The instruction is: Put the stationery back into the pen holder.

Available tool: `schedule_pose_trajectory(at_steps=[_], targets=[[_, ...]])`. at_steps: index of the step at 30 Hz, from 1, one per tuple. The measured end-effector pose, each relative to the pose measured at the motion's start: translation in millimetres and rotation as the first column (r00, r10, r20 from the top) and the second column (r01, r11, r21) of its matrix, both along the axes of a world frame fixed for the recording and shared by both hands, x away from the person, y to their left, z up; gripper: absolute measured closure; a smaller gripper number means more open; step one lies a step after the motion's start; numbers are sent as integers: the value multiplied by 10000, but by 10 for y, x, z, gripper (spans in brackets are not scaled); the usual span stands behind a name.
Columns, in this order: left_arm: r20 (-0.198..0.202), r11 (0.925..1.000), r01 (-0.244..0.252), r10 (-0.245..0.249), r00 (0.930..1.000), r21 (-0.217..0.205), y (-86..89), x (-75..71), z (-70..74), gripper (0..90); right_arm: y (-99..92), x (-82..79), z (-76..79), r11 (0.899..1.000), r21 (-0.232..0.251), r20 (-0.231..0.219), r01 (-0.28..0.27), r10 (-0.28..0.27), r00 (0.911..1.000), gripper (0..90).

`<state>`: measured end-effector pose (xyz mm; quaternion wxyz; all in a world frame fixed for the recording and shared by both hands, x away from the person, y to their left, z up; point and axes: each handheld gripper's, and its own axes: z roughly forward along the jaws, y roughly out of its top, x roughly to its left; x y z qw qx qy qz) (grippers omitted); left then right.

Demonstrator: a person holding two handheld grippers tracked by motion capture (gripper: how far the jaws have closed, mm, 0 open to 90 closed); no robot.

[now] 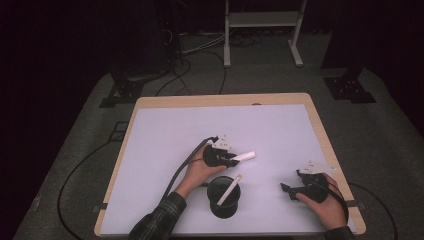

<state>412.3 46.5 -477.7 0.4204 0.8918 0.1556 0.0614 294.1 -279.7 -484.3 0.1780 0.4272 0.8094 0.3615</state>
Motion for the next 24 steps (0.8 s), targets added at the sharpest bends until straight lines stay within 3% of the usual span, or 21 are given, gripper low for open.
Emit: schedule_pose_trajectory(at_steps=[12,24], targets=[[-107,9997,-213,214,9997,72,21,7,30,708,0,0,0,10000,-1,-4,-2,2,10000,160],[-143,9992,-377,375,9992,-146,121,2,155,709,0,0,0,10000,-3,-2,-3,3,10000,160]])
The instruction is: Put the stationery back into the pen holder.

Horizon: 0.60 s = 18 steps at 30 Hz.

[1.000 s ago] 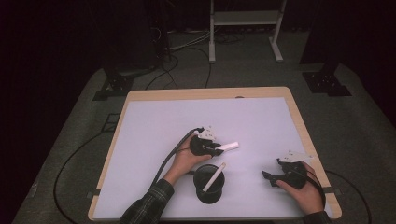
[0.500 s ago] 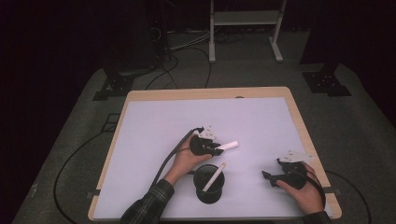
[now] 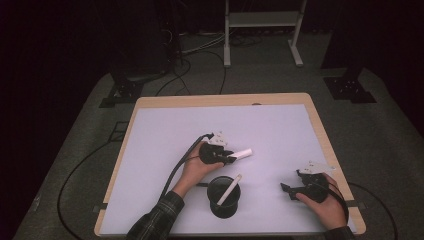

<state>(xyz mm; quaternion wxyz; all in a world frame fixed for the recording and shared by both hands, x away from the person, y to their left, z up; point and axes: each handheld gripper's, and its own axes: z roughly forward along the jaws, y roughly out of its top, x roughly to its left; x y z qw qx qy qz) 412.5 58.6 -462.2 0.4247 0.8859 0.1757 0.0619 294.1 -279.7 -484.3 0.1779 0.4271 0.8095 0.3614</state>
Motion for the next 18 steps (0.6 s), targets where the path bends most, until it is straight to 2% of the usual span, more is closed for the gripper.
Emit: schedule_pose_trajectory(at_steps=[18], targets=[[140,9989,-124,131,9998,-455,221,-98,263,709,0,0,0,10000,-2,7,1,-1,10000,160]])
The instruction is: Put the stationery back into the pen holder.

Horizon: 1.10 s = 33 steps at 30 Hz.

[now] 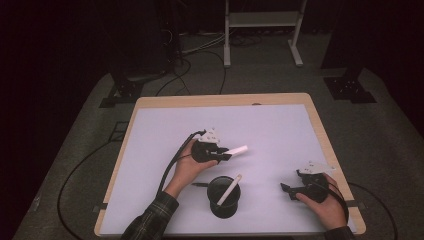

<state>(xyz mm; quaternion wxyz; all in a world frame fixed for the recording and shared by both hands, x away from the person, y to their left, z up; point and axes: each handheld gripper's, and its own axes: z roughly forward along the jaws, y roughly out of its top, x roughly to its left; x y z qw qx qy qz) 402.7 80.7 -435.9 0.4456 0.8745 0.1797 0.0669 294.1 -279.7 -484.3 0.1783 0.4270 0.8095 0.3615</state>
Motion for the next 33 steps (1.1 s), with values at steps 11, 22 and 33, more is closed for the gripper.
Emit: schedule_pose_trajectory(at_steps=[11,22,33], targets=[[64,9997,-146,147,9999,-179,173,-94,110,710,0,0,0,10000,-2,-3,2,-2,10000,160],[191,9984,-421,428,9989,-377,376,-199,217,709,0,0,1,10000,-14,-8,-3,2,10000,160],[385,9988,-308,323,9987,-393,484,-346,312,710,0,0,0,10000,-9,-1,-1,1,10000,160]])
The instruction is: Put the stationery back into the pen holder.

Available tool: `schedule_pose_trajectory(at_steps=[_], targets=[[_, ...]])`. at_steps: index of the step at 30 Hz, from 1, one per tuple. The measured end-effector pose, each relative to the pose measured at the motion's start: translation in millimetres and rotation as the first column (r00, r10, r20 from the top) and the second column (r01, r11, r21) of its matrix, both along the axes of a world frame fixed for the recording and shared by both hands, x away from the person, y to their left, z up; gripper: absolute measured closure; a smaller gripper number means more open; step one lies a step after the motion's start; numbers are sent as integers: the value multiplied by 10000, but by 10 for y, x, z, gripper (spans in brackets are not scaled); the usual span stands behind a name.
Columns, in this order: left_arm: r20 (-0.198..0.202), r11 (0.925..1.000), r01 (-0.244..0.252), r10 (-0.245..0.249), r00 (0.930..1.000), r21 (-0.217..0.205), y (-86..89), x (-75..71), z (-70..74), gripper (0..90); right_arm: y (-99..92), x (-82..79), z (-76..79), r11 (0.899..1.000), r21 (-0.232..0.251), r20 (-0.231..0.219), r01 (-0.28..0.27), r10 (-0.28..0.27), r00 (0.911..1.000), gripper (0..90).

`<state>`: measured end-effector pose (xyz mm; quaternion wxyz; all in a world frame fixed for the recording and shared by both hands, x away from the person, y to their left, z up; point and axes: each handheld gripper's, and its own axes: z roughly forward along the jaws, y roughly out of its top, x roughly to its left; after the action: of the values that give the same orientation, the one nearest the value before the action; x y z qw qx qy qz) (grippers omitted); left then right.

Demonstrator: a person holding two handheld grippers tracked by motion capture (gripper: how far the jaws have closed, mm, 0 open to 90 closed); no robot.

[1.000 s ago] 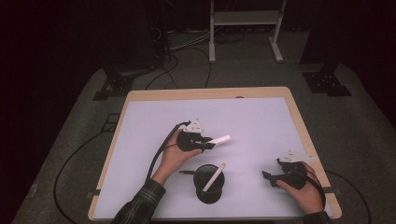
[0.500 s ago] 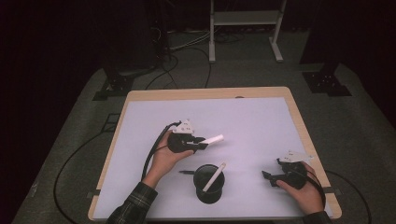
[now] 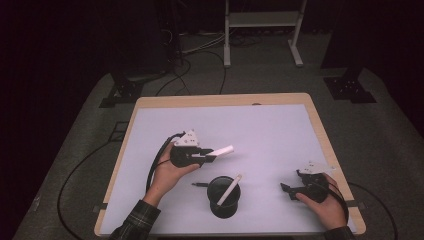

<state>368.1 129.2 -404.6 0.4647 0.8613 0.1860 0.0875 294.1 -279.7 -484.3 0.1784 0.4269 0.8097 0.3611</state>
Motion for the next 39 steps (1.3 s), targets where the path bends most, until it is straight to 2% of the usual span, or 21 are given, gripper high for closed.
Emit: schedule_pose_trajectory(at_steps=[21,29,39], targets=[[231,9991,-184,193,9995,-380,327,-280,251,709,0,-1,0,10000,-6,5,-1,1,10000,160],[380,9986,-67,87,9992,-518,419,-397,331,709,1,0,0,10000,-5,8,-2,2,10000,160],[350,9969,267,-242,9991,-740,451,-519,399,709,1,0,0,10000,-4,8,-1,2,10000,160]])
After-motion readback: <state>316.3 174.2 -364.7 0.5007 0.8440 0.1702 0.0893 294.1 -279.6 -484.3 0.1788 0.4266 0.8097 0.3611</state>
